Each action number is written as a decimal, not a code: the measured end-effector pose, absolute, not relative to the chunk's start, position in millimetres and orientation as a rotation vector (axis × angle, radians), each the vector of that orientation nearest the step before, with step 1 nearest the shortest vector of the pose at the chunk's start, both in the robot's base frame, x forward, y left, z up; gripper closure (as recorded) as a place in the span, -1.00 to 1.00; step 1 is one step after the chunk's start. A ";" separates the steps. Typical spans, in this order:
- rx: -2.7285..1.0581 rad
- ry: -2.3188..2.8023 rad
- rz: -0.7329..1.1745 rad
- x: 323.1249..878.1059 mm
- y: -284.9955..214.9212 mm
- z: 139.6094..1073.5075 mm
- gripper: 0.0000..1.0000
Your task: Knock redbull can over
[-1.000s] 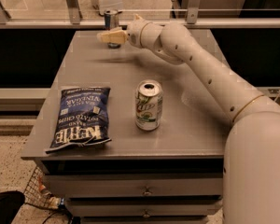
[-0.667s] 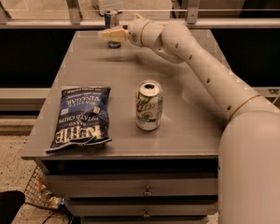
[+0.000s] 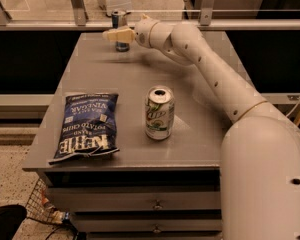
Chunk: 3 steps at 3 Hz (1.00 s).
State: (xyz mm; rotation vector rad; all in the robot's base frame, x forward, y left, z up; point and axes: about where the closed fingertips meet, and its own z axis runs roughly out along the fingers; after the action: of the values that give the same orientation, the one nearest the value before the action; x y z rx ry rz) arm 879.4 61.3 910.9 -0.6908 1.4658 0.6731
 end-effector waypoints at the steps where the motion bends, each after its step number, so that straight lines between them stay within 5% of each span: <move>1: -0.710 1.465 0.685 882.2 69.8 909.2 -0.66; 3: -0.716 1.463 0.692 881.4 76.2 908.3 0.28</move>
Offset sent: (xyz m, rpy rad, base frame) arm 0.0023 0.0069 -0.0014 -0.0050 0.0011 0.0162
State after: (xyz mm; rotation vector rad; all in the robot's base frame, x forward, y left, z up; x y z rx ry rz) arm 881.4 76.2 908.3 -0.7156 1.4635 0.6920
